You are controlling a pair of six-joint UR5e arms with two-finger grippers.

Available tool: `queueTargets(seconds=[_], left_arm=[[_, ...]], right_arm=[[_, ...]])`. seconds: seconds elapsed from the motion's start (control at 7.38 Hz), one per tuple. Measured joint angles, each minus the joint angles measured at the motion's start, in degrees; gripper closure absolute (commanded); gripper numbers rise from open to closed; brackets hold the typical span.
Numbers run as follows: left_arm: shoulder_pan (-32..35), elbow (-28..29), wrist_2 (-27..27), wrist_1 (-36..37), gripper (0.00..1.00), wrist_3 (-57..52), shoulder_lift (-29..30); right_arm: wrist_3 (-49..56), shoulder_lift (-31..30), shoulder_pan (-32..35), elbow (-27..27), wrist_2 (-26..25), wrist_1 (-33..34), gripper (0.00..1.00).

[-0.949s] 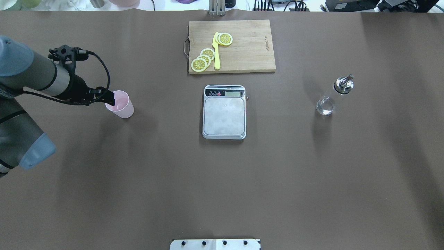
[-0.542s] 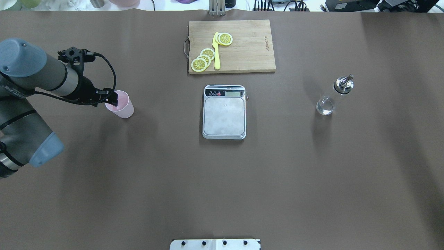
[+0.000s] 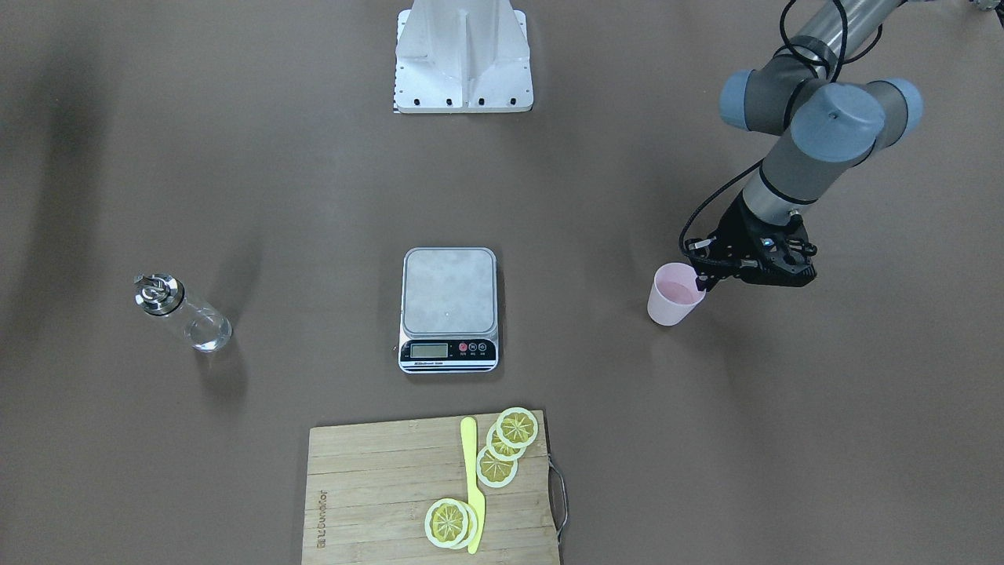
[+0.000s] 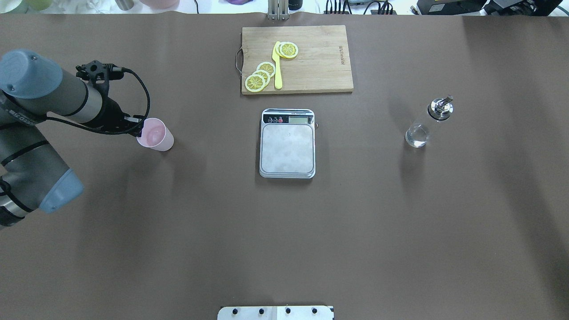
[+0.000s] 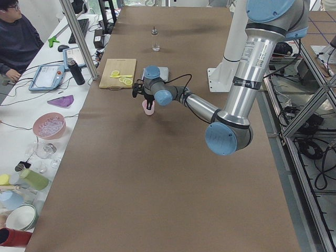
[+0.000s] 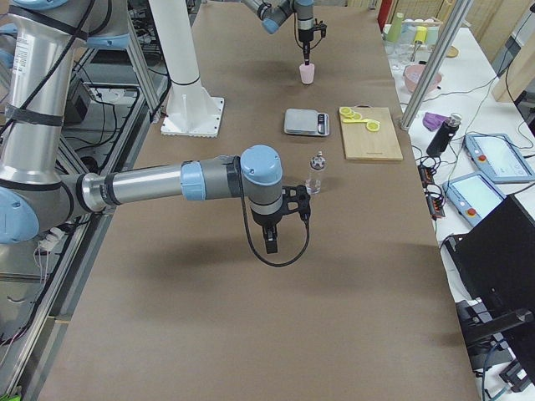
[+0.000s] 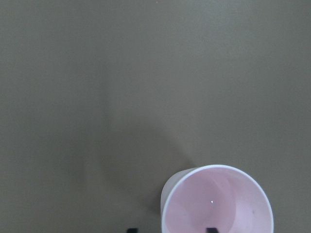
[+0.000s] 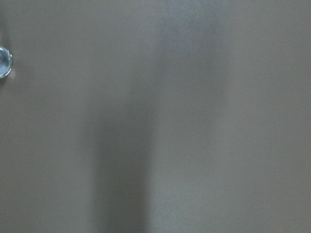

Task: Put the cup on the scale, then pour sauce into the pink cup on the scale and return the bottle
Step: 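Close the left gripper on the pink cup's rim, then carry the pink cup with the left gripper over the silver scale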

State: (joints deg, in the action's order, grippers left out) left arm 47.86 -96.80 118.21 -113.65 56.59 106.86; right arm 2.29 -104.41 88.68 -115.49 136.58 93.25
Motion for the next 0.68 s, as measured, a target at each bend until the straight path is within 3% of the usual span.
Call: queueTargets(seconds=[0.41,0.68], left_arm=[[0.04,-1.26,0.05,0.48,1.00,0.46,0.52],[0.04,-2.09,0.06,5.82,1.00,1.36,5.47]], right_arm=[[0.00,0.00,0.00,0.00,0.00,0.00,0.00],[0.00,-0.13,0.00,0.00,0.01,0.00,0.00]])
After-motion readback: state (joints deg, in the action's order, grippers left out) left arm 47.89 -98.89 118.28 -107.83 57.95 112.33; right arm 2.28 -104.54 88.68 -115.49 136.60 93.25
